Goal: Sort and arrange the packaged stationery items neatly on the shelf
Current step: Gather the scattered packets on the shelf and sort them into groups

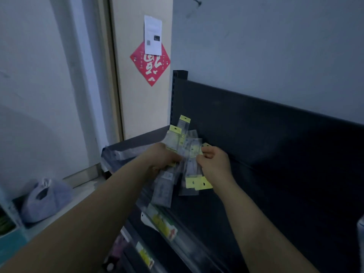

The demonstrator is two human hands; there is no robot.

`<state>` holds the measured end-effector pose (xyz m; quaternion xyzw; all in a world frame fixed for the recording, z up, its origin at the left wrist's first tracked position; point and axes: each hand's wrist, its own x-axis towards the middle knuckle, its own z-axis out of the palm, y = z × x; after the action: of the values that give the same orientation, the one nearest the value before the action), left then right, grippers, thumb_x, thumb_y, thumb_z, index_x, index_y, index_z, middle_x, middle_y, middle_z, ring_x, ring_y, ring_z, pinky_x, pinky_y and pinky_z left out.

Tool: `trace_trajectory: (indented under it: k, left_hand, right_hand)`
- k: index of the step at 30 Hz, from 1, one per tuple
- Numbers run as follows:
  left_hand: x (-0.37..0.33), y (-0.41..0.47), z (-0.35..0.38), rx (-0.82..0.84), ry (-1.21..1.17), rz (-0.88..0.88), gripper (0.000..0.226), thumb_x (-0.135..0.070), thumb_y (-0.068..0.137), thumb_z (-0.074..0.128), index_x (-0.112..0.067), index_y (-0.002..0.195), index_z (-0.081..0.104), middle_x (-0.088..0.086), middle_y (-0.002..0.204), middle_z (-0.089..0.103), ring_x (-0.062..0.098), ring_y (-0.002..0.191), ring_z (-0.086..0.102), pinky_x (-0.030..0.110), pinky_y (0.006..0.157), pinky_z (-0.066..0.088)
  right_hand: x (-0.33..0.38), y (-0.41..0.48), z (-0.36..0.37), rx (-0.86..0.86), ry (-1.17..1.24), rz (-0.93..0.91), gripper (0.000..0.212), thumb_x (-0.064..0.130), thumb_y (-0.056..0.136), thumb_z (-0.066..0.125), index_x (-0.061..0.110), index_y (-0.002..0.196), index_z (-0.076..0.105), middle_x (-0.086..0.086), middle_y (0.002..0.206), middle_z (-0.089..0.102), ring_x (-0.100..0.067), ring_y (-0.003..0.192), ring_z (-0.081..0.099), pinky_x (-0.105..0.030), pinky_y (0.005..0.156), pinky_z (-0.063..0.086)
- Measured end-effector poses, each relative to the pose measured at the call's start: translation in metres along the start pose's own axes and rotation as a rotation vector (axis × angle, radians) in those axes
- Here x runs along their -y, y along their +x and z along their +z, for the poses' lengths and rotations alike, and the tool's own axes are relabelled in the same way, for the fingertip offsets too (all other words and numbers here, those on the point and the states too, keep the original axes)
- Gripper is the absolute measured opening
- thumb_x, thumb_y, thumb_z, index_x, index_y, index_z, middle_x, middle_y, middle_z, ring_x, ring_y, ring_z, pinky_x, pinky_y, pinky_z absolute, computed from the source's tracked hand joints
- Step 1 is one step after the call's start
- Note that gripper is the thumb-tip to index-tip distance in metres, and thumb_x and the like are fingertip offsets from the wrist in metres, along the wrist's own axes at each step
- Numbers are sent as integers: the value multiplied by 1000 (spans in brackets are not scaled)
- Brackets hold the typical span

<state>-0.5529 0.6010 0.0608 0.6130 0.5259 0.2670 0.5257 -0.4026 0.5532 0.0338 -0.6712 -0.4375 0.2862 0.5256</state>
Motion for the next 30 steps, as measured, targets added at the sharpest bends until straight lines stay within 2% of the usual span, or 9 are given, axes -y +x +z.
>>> trace_trajectory:
  k: [4,7,8,10,12,15,18,22,30]
  left_hand:
    - [-4,47,-18,48,112,63,22,-9,80,72,2,99,68,15,94,71,24,76,66,29,67,56]
    - [-5,79,-27,94,256,158,14,-7,82,70,-4,95,67,9,88,68,14,69,61,13,48,50]
    - [-5,88,-28,107,317,188,12,-8,82,70,-4,93,66,7,85,67,13,69,61,12,49,51]
    - [-2,104,-29,129,460,255,17,-14,82,71,-2,93,67,9,88,69,20,76,65,25,65,58]
    - [1,117,-28,134,616,323,27,-24,79,74,-3,96,67,11,93,70,23,83,65,33,72,54]
    - [6,129,-28,87,779,373,49,-43,75,75,-8,106,60,10,104,62,27,96,59,35,78,50]
    - [7,132,-30,26,968,415,69,-60,79,63,-10,124,50,14,124,52,34,115,48,41,92,44]
    - [-2,118,-31,-4,990,615,58,-55,88,52,-13,129,50,11,128,51,33,119,44,40,95,41]
    - [-12,76,11,171,927,911,42,-50,93,46,-20,122,54,1,118,58,22,109,52,39,92,47]
  right_hand:
    - [1,28,20,-61,-55,22,31,12,90,60,10,121,55,1,109,54,-4,82,51,-18,65,43]
    - [1,41,33,-120,-188,44,27,11,90,58,4,116,55,-8,111,60,-13,85,56,-32,79,51]
    - [0,45,36,-139,-242,62,28,11,89,58,-2,114,55,-12,110,61,-21,91,59,-39,84,51]
    - [0,48,40,-145,-347,111,30,16,89,56,-5,110,58,-15,101,63,-28,94,61,-45,83,51]
    - [1,49,42,-119,-451,153,32,27,88,58,-2,103,62,-15,99,65,-24,86,62,-43,77,53]
    - [0,49,43,-61,-584,165,33,39,87,61,9,99,64,-6,96,64,-17,82,60,-34,70,52]
    - [2,46,41,-43,-622,151,37,41,89,59,8,106,63,-6,104,63,-18,89,60,-34,75,52]
    - [12,38,31,-90,-680,101,44,40,92,56,7,121,57,-7,123,57,-20,107,55,-31,88,47]
    - [15,-10,-5,-288,-863,27,46,32,94,53,17,138,46,2,142,46,-14,126,45,-22,101,35]
